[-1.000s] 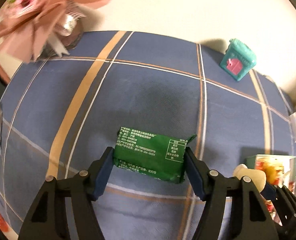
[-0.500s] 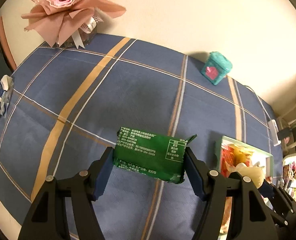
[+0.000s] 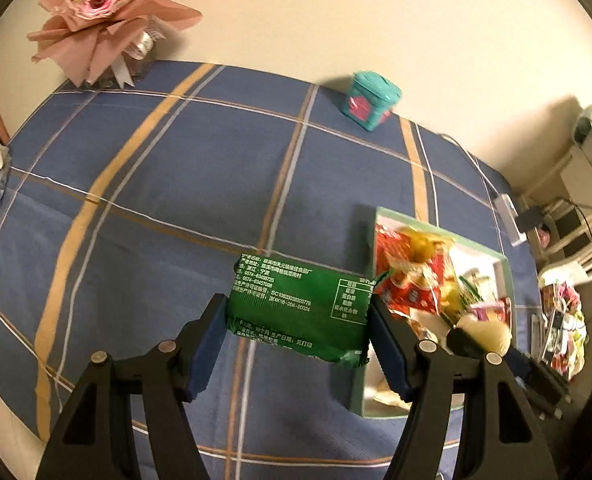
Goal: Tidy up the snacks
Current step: 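Carry the jelly cup and green packet into the white tray and open both tools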
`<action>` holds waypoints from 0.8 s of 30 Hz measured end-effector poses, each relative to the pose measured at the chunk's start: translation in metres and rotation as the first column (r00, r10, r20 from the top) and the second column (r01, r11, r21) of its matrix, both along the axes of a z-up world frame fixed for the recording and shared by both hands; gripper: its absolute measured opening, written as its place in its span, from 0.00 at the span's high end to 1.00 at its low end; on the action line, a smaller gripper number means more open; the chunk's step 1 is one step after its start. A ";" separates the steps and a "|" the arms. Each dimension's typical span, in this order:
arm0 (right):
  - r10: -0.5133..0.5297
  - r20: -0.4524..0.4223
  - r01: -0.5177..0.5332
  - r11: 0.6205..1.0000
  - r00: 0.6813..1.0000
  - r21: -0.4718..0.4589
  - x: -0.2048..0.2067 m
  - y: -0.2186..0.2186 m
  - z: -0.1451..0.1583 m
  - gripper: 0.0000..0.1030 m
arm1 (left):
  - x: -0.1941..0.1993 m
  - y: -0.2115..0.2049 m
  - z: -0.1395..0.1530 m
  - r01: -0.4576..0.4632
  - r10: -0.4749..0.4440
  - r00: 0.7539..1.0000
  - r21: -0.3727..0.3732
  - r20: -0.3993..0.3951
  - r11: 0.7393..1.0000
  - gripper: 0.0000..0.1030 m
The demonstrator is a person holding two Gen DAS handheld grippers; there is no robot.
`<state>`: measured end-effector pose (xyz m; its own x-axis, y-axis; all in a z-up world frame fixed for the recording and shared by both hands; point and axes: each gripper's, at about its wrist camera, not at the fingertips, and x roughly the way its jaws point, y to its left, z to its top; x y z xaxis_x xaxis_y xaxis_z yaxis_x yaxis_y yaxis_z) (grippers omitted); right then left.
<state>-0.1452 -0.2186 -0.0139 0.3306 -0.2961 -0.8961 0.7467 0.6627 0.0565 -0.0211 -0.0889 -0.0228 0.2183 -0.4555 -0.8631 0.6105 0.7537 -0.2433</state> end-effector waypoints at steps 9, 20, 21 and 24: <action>-0.118 0.037 0.118 0.993 0.992 0.014 -0.036 -0.043 0.000 0.52 | -0.045 -0.046 -0.010 0.160 -0.160 0.987 0.023 0.007 0.987 0.32; -0.156 0.048 0.152 0.985 0.987 0.076 -0.041 -0.063 -0.015 0.52 | -0.057 -0.076 -0.042 0.229 -0.227 0.973 0.077 -0.034 0.970 0.32; -0.154 0.052 0.149 0.985 0.987 0.082 -0.040 -0.063 -0.015 0.52 | -0.057 -0.078 -0.044 0.232 -0.230 0.973 0.078 -0.032 0.970 0.33; -0.145 0.061 0.140 0.987 0.988 0.080 -0.037 -0.064 -0.014 0.52 | -0.058 -0.084 -0.049 0.246 -0.244 0.969 0.082 -0.032 0.966 0.33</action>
